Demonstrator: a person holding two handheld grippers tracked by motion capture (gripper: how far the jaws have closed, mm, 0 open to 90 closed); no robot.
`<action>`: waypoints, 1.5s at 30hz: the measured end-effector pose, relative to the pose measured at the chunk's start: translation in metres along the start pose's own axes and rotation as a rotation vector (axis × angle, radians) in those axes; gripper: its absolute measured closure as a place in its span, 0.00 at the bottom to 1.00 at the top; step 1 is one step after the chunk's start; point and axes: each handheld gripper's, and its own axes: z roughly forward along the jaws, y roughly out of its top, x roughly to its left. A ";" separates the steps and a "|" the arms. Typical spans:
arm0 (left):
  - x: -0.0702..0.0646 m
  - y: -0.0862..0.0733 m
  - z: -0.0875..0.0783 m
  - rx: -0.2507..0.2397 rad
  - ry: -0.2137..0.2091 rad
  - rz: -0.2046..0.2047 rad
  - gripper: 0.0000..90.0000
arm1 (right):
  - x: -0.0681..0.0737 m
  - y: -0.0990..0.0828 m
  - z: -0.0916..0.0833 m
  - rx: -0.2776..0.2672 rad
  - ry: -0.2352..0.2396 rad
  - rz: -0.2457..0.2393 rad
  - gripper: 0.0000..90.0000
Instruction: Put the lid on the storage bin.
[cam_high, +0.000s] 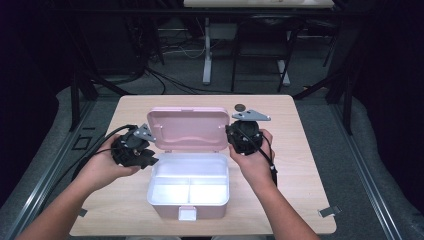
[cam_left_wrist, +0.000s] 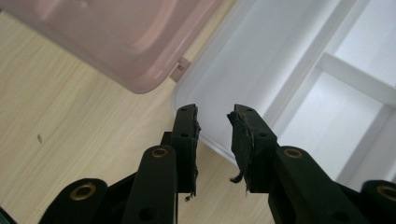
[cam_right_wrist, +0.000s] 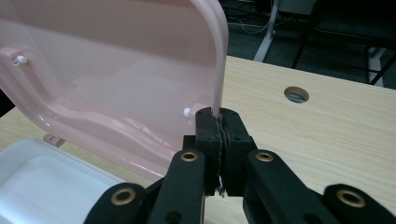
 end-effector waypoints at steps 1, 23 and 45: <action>0.002 -0.002 -0.001 -0.009 0.013 -0.011 0.77 | 0.000 0.000 0.000 0.000 0.000 0.000 0.98; 0.037 0.004 -0.024 -0.260 0.149 -0.237 0.69 | 0.000 -0.001 0.000 -0.006 -0.003 -0.002 0.98; 0.036 0.021 -0.023 -0.430 0.242 -0.282 0.89 | 0.001 -0.004 -0.001 -0.026 0.001 -0.006 0.98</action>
